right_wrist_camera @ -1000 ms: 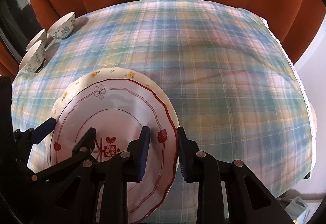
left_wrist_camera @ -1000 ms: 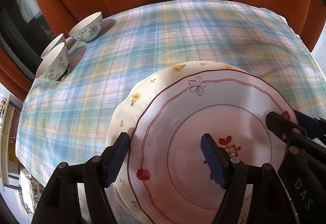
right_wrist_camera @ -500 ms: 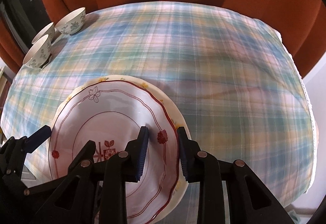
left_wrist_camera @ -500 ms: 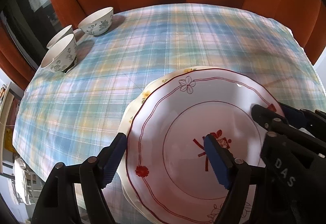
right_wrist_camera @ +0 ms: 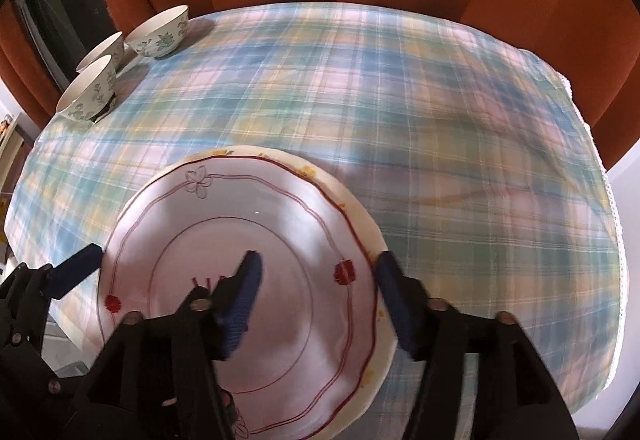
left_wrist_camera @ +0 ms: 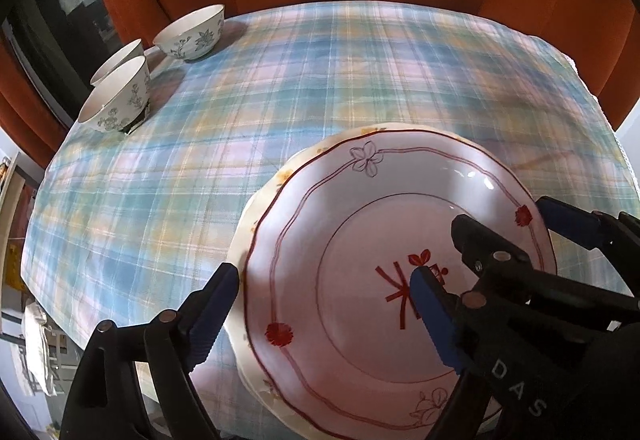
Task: Organize plates and bowls
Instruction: 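Open both tools to release the red-rimmed plate onto the stack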
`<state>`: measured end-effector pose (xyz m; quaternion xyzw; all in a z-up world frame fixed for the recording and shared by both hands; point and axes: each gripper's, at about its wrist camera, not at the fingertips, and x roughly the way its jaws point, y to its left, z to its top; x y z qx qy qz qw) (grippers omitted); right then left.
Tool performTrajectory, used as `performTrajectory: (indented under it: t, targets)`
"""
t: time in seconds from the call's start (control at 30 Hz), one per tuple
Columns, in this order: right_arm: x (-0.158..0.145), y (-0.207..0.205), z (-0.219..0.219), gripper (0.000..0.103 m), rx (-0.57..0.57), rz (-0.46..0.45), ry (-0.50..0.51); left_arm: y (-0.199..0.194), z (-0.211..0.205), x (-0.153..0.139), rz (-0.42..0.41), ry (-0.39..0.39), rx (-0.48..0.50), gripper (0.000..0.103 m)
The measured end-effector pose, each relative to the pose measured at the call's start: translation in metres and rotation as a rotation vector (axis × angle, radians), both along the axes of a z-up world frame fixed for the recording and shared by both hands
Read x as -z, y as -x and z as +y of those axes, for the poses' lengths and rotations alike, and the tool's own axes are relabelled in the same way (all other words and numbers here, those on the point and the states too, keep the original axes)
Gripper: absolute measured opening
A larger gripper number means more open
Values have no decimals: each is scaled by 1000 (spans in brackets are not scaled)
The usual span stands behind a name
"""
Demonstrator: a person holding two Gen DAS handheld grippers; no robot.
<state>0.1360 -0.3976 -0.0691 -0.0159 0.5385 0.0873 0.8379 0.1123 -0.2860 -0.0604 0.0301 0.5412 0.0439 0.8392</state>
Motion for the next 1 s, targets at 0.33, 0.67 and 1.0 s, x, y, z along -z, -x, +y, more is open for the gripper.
performTrajectory:
  t: [0.33, 0.67, 1.0]
  targets:
    - [-3, 4, 7, 76, 39, 9, 20, 3, 19, -2, -14, 33, 5, 91]
    - [-16, 3, 25, 77, 159, -18, 86, -10, 49, -8, -7, 97, 73, 91]
    - [-27, -2, 87, 77, 260, -14, 103, -25, 114, -20, -9, 110, 166, 91]
